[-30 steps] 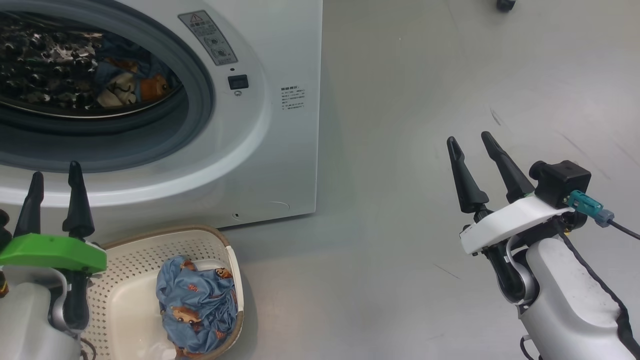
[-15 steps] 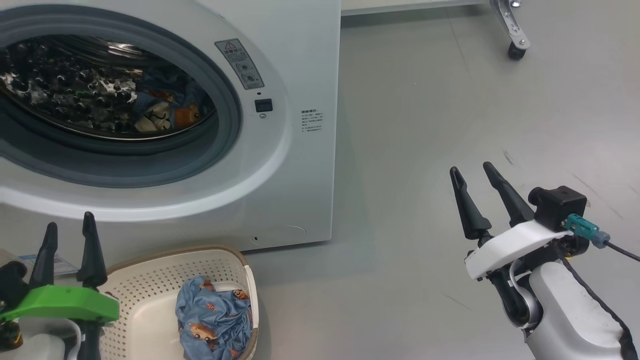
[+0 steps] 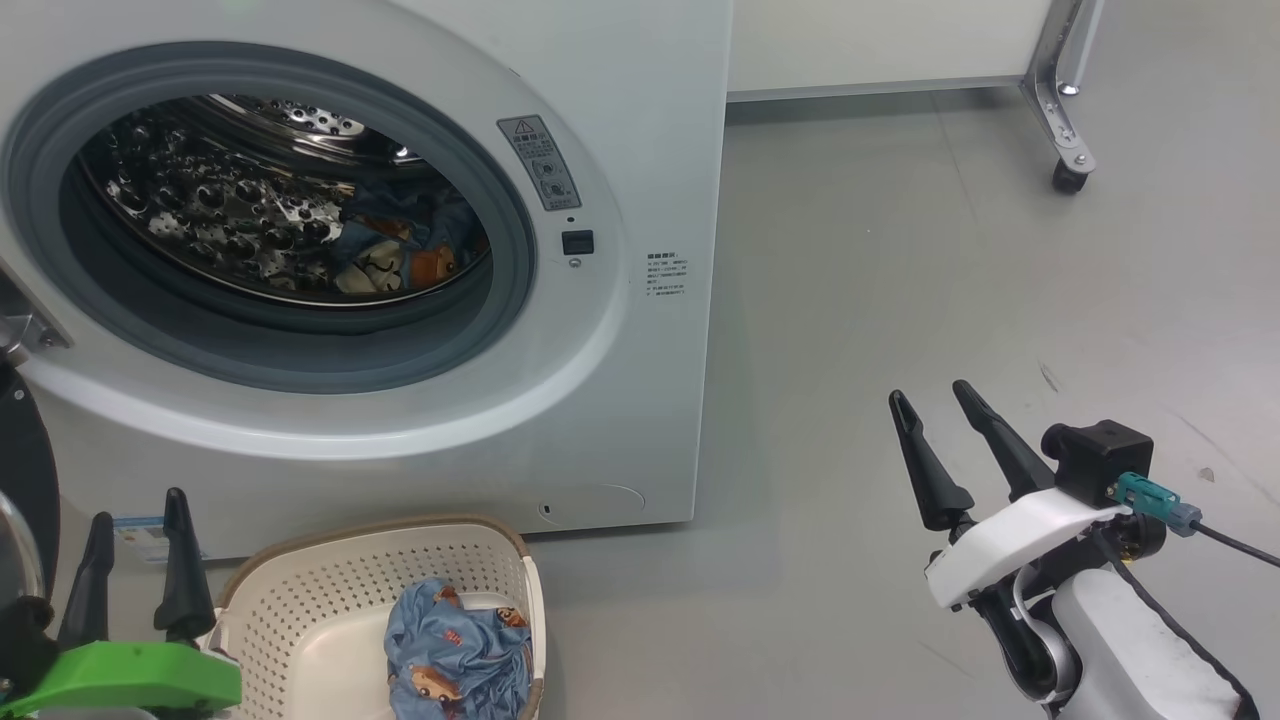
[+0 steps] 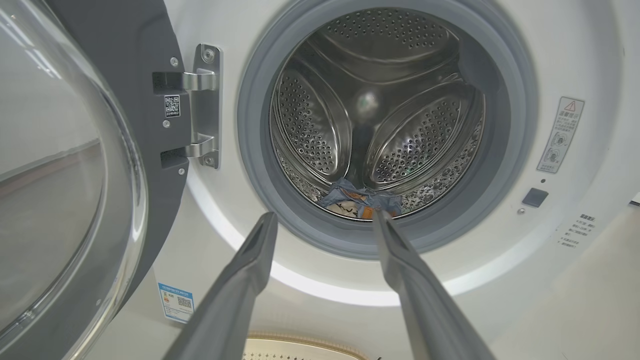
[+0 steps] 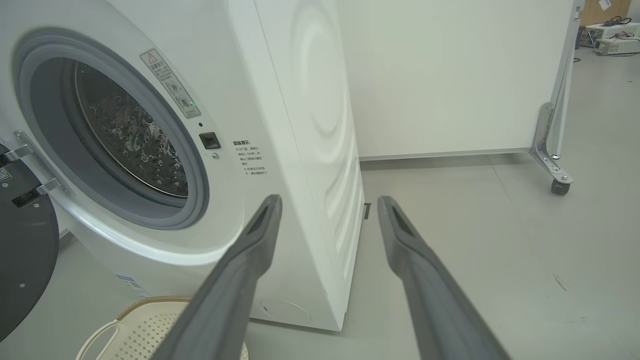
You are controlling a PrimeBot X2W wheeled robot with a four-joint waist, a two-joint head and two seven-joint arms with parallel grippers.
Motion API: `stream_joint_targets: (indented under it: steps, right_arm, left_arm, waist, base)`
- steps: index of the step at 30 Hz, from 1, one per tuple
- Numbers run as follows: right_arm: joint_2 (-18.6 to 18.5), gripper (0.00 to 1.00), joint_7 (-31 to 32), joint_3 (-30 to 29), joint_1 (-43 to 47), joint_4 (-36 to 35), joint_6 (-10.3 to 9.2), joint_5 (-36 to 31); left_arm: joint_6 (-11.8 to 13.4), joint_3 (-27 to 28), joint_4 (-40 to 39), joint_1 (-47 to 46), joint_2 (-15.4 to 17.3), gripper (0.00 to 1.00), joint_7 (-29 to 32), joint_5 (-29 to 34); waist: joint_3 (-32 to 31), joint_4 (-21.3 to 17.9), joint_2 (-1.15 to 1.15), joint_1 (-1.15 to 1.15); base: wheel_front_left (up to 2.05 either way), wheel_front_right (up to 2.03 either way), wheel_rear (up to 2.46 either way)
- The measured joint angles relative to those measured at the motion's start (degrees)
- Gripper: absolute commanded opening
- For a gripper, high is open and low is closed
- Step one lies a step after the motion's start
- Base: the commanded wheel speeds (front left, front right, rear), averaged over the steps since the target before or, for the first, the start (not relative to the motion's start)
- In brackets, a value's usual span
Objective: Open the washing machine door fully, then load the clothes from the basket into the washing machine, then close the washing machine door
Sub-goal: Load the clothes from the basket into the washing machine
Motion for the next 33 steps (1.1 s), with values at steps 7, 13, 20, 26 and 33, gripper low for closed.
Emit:
stream_joint_targets:
  steps: [7,13,20,26,33]
  right_arm:
    - [-0.20,1.00,0.00,0.38,0.09,-0.07,0.00,0.47]
    - [-0.37,1.00,0.00,0.68,0.14,-0.07,0.00,0.97]
    - [-0.51,1.00,0.00,0.79,0.15,-0.09,0.00,1.00]
    - [-0.53,1.00,0.00,0.74,0.15,-0.27,0.00,1.46]
    - [-0.52,1.00,0.00,0.71,0.15,-0.43,0.00,1.48]
  left_arm:
    - [0.24,0.87,-2.09,2.53,-0.46,1.00,0.00,0.48]
    - [0.23,0.90,-3.66,3.86,-0.97,1.00,0.00,1.52]
    - [0.23,1.21,-4.95,5.12,-1.15,1.00,0.00,1.79]
    - [0.24,1.53,-5.95,5.69,-1.34,1.00,0.00,1.86]
    - [0.23,1.80,-7.02,5.77,-1.49,1.00,0.00,1.86]
  waist:
    - [-0.60,0.25,0.00,0.00]
    - [-0.90,0.34,0.00,0.00]
    - [-0.94,0.43,0.00,0.00]
    - [-0.51,0.51,0.00,0.00]
    - [-0.08,0.53,0.00,0.00]
  base:
    - [0.00,0.00,0.00]
    - [0.00,0.00,0.00]
    - [0.00,0.00,0.00]
    - [0.00,0.00,0.00]
    - [0.00,0.00,0.00]
